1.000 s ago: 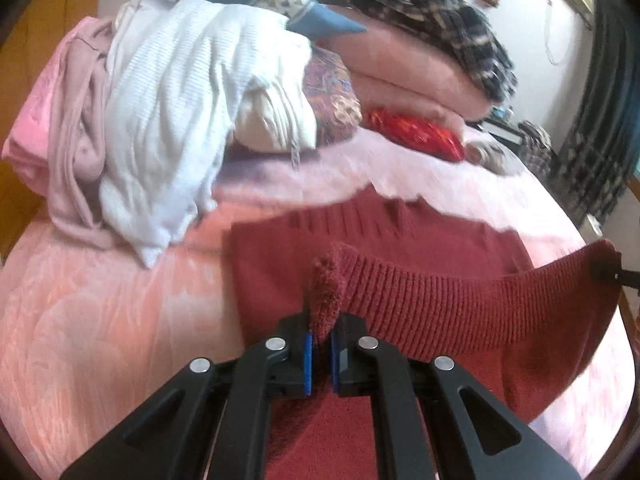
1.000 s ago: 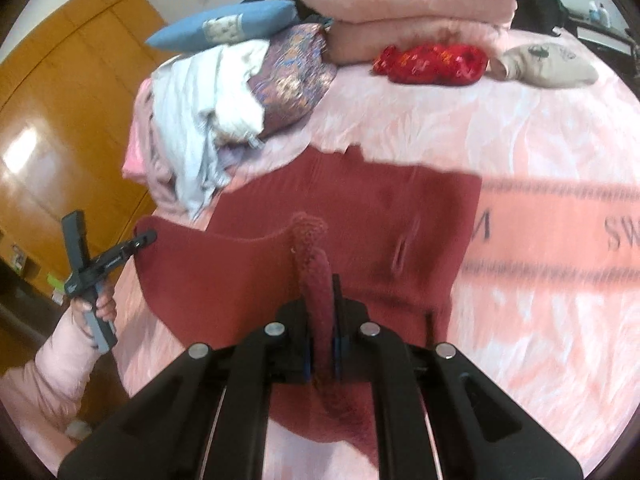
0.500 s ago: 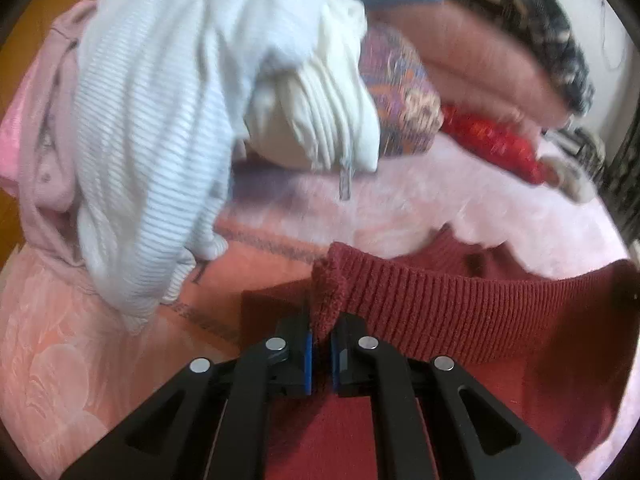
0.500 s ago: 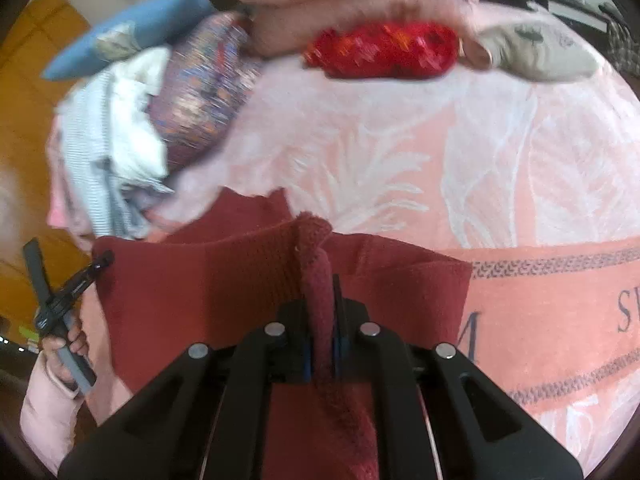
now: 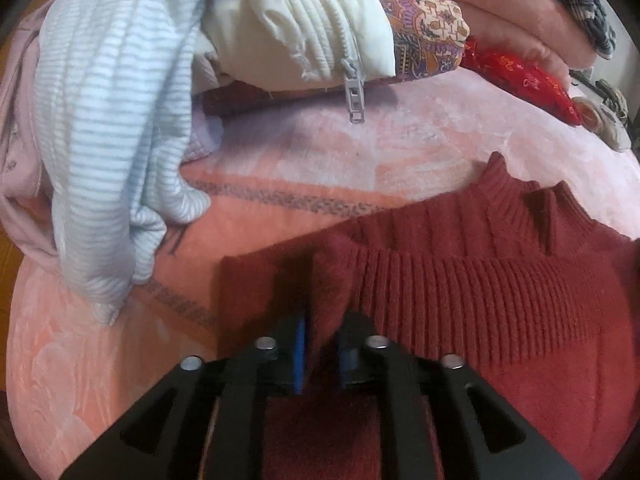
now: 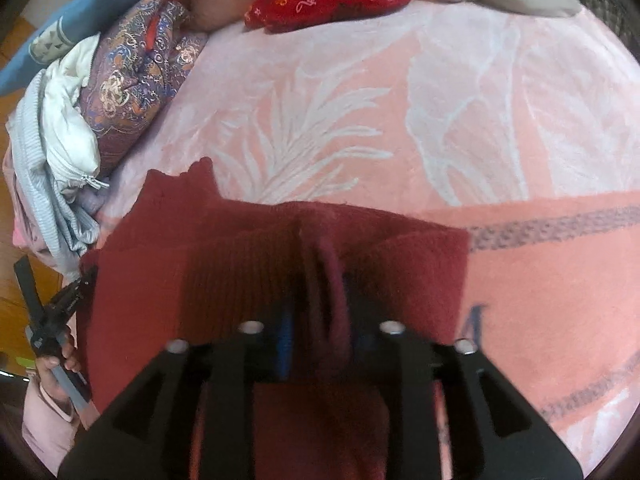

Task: Fold small clothes

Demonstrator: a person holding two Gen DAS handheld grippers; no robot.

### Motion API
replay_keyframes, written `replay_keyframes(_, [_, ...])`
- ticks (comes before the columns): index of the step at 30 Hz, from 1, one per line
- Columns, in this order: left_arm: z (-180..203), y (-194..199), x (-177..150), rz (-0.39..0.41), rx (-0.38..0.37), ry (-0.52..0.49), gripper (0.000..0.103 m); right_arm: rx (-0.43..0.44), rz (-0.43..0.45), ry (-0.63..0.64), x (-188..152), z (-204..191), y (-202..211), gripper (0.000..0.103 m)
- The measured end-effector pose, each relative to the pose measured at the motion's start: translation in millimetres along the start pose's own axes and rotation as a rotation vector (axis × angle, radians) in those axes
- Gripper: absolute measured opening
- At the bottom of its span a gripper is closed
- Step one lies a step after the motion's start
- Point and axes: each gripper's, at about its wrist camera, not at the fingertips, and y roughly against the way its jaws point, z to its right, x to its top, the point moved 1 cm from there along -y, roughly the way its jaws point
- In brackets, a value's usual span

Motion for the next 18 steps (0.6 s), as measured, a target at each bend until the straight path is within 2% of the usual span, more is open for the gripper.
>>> replay_keyframes(1, [-7, 8, -2, -0.005, -0.026, 0.011, 0.038, -0.002, 0.016, 0.017, -5, -1, 11, 0.063])
replay_keyframes(2, [-14, 14, -6, -0.001, -0.046, 0.016, 0.050, -0.004, 0.028, 0.036, -9, -1, 20, 0.065])
replay_keyframes(3, [-21, 21, -11, 0.003, -0.056, 0.013, 0.056, -0.002, 0.032, 0.066, -19, -1, 34, 0.065])
replay_keyframes(6, [-45, 38, -37, -0.022, -0.064, -0.009, 0.062, 0.057, 0.004, 0.094, -57, 14, 58, 0.065])
replay_keyframes(8, [-59, 48, -62, -0.053, -0.064, -0.017, 0.068, 0.061, -0.019, 0.118, -86, 26, 65, 0.066])
replay_keyframes(11, [-70, 60, -100, -0.082, -0.104, -0.003, 0.068, 0.053, -0.062, 0.129, -125, 42, 65, 0.066])
replay_keyframes(13, [-73, 65, -120, -0.095, -0.119, 0.012, 0.070, 0.087, -0.085, 0.108, -146, 51, 62, 0.065])
replay_keyframes(15, [-76, 67, -132, -0.104, -0.124, 0.041, 0.070, 0.109, -0.098, 0.097, -157, 55, 59, 0.052])
replay_keyframes(16, [-76, 67, -136, -0.106, -0.134, 0.061, 0.067, 0.114, -0.101, 0.098, -162, 54, 57, 0.034])
replay_keyframes(17, [-74, 66, -138, -0.112, -0.145, 0.063, 0.050, 0.107, -0.098, 0.102, -164, 53, 59, 0.023])
replay_keyframes(18, [-71, 65, -139, -0.128, -0.165, 0.057, 0.033, 0.101, -0.093, 0.103, -163, 53, 61, 0.018])
